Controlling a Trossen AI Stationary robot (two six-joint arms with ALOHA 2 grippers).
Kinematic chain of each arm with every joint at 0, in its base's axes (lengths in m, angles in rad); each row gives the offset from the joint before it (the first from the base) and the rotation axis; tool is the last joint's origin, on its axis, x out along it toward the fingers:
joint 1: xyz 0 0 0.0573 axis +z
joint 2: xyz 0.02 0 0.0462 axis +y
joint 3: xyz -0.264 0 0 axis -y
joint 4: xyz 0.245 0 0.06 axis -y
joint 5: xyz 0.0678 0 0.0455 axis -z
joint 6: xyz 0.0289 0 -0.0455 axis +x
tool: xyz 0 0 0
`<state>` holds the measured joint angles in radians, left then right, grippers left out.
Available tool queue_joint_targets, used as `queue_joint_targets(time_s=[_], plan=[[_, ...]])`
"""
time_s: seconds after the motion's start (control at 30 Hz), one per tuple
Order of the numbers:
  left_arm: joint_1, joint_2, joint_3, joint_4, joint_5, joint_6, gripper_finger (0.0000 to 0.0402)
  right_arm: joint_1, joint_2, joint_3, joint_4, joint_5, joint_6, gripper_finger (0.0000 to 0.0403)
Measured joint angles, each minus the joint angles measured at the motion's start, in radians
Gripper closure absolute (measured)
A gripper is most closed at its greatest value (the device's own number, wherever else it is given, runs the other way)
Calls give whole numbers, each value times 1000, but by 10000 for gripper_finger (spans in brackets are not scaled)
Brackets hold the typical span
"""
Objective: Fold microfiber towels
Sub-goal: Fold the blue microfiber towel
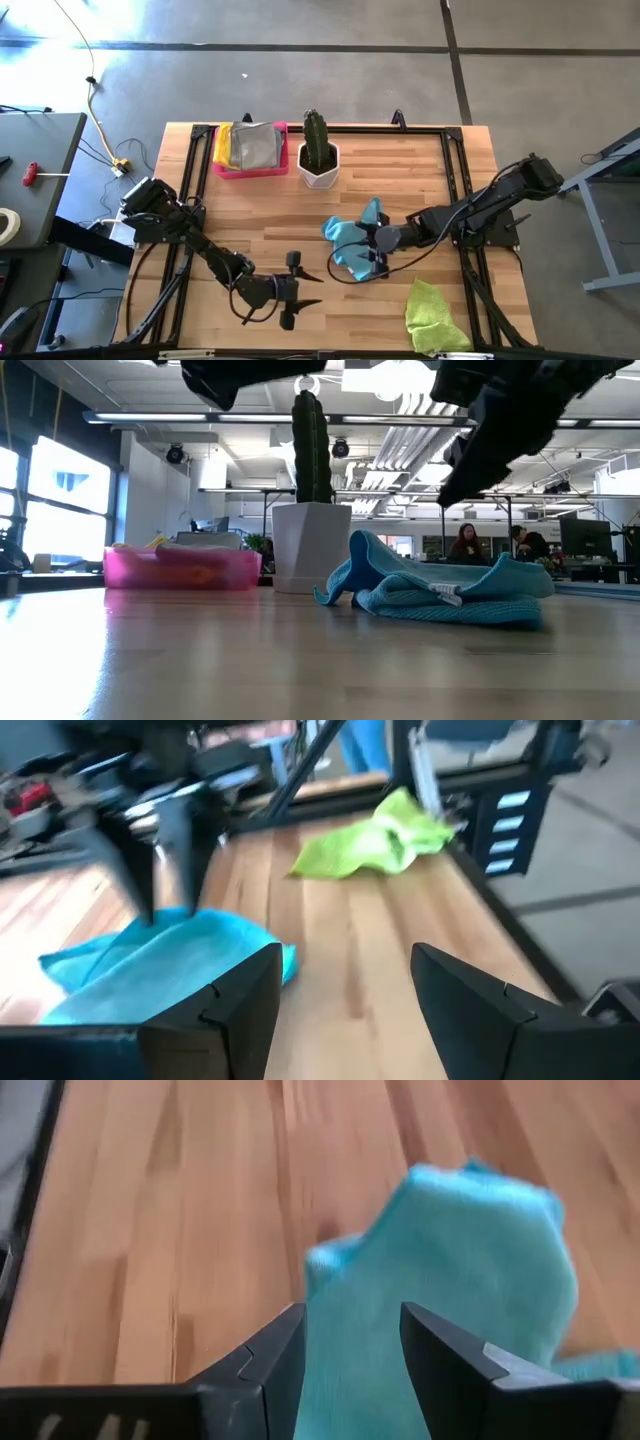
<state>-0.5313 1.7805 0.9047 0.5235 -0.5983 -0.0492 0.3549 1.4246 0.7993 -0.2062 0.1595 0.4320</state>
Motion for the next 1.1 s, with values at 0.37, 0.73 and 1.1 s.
queue_joint_targets(time_s=[0.37,0.73,1.1], plan=[[42,0,0,-101,3,-80,190,159,117,21,0,-4,-140,225],[32,2,0,-109,4,-105,190,201,262,21,112,182,-276,224],[33,2,0,-109,10,-106,190,202,284,21,113,225,-240,375]])
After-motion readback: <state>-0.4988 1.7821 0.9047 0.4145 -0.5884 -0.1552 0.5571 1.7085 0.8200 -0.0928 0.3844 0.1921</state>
